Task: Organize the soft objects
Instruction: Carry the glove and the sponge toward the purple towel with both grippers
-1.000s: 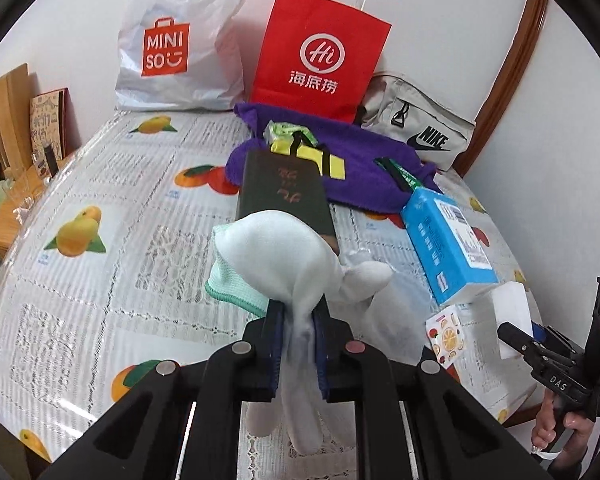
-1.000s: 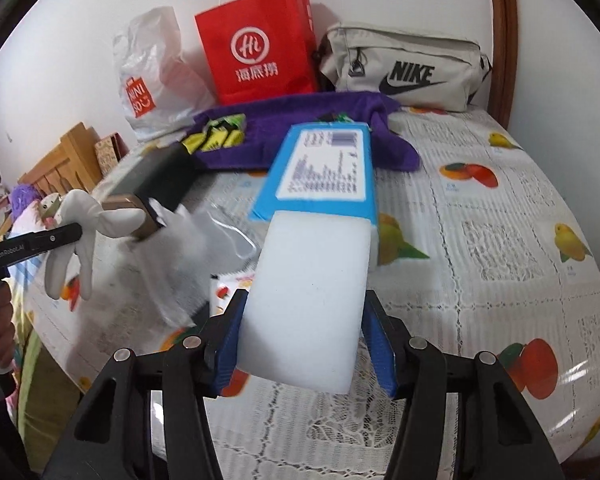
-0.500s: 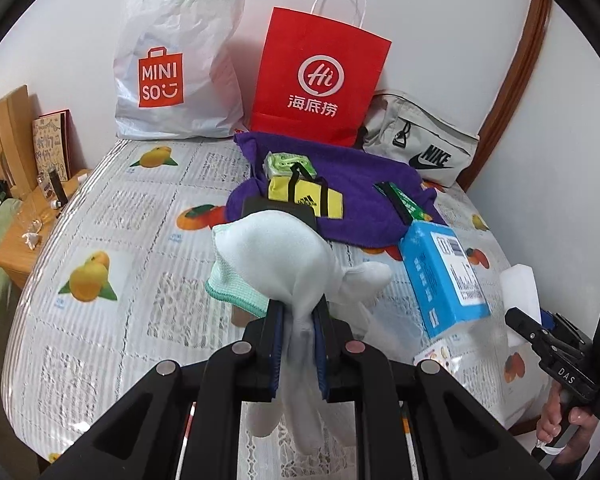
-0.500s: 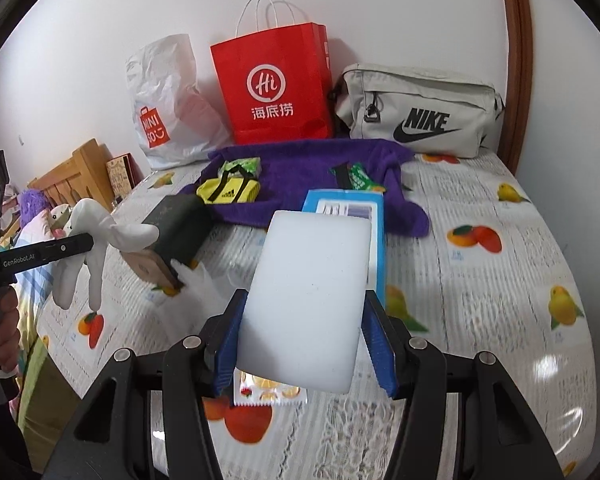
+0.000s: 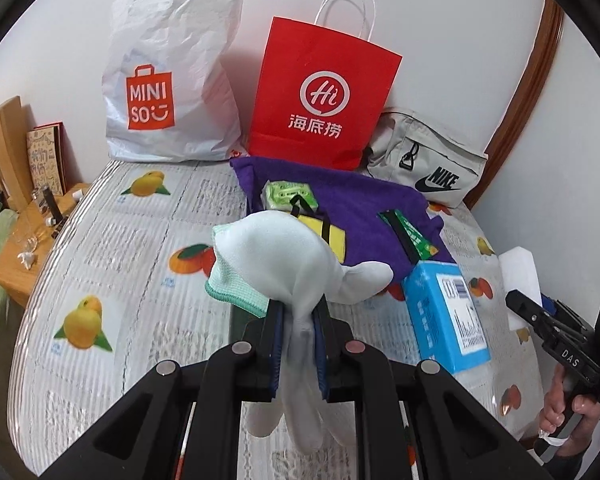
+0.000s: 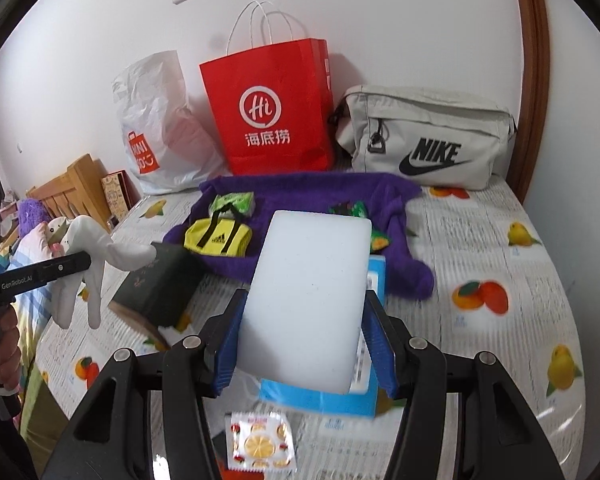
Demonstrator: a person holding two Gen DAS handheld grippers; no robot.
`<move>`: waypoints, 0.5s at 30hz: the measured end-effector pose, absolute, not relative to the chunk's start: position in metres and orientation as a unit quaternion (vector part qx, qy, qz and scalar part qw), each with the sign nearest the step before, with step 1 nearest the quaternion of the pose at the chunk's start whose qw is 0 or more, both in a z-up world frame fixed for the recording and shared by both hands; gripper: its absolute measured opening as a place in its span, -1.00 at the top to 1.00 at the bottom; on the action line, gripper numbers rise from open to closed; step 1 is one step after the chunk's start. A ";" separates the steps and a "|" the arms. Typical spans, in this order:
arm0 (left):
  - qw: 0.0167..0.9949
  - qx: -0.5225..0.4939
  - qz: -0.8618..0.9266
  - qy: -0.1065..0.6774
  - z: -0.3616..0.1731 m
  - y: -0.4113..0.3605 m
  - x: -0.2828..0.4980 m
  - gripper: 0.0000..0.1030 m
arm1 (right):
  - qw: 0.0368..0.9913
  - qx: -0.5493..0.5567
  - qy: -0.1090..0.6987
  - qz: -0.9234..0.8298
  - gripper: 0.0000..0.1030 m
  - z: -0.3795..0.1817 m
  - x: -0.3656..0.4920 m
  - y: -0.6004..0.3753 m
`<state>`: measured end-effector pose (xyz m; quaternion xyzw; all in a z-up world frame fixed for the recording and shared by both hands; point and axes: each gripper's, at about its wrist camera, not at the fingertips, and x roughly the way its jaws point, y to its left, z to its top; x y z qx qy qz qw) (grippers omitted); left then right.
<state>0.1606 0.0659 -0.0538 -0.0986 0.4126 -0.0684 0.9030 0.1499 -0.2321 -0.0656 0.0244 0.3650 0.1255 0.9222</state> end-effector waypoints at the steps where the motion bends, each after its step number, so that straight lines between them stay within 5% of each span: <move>1: 0.903 -0.099 -0.068 0.412 -0.053 0.066 0.164 0.73 | 0.923 0.023 0.364 0.125 -0.07 -0.064 0.154 -0.231; 15: 0.899 -0.107 -0.067 0.419 -0.053 0.064 0.215 0.73 | 0.920 0.037 0.362 0.142 -0.08 -0.061 0.219 -0.228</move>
